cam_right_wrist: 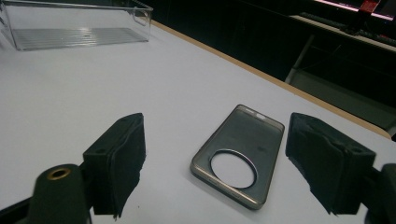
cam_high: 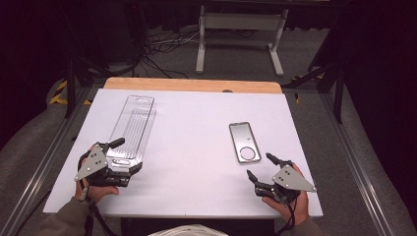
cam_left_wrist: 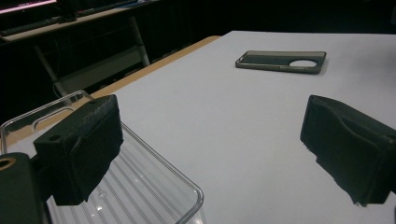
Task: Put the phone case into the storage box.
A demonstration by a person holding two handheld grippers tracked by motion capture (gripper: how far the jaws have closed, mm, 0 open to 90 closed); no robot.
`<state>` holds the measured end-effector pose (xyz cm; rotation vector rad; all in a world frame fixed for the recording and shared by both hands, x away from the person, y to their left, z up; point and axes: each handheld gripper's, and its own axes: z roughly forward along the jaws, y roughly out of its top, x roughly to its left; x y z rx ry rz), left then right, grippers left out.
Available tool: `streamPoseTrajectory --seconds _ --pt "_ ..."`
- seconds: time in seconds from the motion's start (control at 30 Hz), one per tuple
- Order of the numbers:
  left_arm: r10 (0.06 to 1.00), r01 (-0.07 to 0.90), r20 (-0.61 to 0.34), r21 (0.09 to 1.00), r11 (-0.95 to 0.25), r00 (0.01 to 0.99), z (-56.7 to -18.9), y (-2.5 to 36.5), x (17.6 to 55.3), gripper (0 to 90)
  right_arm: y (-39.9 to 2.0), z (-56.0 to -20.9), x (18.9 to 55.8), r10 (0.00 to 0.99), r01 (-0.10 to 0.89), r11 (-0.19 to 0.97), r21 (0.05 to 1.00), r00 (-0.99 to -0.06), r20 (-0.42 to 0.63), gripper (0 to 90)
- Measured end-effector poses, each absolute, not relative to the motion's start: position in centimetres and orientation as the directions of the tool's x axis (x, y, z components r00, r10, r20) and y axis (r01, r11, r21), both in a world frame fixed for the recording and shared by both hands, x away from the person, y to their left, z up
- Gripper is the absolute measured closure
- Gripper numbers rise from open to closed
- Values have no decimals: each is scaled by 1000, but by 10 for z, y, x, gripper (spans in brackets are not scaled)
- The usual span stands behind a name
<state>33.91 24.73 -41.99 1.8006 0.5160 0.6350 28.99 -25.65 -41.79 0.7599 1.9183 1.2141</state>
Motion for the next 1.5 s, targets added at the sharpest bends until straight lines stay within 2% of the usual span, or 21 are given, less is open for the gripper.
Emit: streamPoseTrajectory --seconds 0.67,1.1,1.27,1.5 --pt "627 32 170 954 -297 761 -420 250 336 61 -257 -411 308 800 104 366 925 -543 -256 240" --pt "621 45 163 951 -305 766 -420 248 338 62 -261 -394 346 836 156 326 932 -507 -207 441" --pt "623 51 155 953 -299 767 -420 248 340 63 -254 -389 368 829 202 333 921 -527 -185 526" --pt "610 56 143 953 -296 780 -420 249 341 70 -247 -388 403 826 262 373 890 -530 -191 759"
